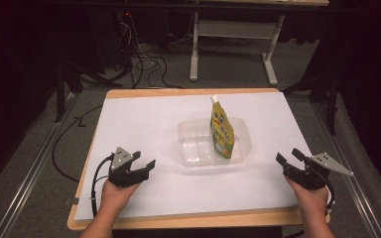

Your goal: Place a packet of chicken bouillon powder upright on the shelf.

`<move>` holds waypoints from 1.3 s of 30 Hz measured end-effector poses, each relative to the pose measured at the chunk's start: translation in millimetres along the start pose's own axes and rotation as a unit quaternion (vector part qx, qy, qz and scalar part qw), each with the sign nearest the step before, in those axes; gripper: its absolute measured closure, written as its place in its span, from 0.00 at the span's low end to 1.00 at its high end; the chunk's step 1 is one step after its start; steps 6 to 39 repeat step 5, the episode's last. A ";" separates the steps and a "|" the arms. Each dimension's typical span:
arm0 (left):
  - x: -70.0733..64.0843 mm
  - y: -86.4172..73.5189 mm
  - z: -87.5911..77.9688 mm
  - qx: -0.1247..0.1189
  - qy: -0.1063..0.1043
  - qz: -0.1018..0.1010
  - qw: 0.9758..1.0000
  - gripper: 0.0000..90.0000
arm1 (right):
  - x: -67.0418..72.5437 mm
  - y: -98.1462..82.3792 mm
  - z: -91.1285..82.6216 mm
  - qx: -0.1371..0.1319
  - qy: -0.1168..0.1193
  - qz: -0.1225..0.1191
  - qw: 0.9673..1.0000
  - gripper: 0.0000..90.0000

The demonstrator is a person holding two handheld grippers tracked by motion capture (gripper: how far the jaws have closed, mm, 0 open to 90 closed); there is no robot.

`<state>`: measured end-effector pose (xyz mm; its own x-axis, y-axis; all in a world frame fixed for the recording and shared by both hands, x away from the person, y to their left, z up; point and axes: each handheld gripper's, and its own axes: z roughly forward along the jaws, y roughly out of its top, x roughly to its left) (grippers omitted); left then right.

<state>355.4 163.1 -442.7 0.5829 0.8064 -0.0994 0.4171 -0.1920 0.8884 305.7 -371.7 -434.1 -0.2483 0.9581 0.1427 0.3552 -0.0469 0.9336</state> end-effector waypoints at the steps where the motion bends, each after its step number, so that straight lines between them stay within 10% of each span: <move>1: 0.0 0.1 -0.1 -0.001 -0.001 0.000 1.000 0.38 | 0.3 -0.3 1.1 0.001 0.000 -0.001 1.000 0.36; 39: 1.9 -1.3 0.8 0.005 -0.011 0.000 1.000 0.38 | 4.1 -1.0 2.8 0.007 -0.001 0.005 1.000 0.37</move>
